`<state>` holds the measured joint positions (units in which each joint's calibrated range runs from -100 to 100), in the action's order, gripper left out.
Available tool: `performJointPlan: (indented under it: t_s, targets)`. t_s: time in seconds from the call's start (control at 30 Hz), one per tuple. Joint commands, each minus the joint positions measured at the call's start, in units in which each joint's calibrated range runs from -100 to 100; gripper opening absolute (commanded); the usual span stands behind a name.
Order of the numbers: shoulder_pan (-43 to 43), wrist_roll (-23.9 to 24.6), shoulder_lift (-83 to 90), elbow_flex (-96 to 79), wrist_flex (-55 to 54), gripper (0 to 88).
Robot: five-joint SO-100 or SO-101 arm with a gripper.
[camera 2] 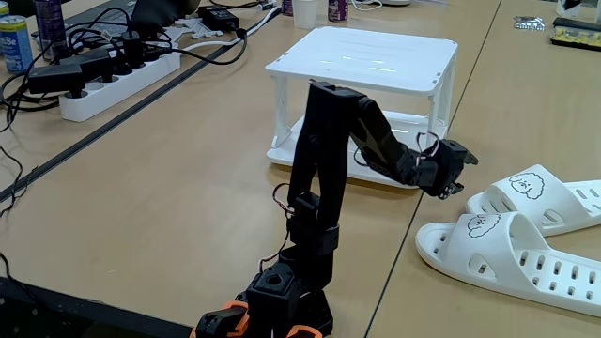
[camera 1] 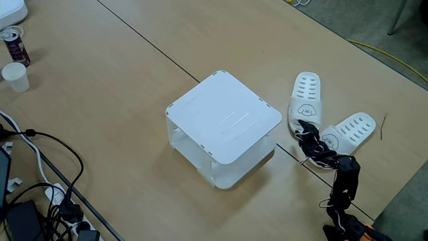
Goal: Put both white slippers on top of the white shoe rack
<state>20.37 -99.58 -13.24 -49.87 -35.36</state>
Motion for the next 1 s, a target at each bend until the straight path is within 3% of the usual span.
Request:
performJointPlan:
  t_s: [0.0,0.4,0.77,0.97]
  targets:
    - [1.99,-0.42,-1.78,3.27,-5.19,19.0]
    - [5.61,-0.42,-15.92,23.66,-5.62,19.1]
    - [5.78,-0.42,-23.24,32.05,-5.62,18.4]
    - [7.34,-0.42,-23.49,31.42,-5.19,7.8]
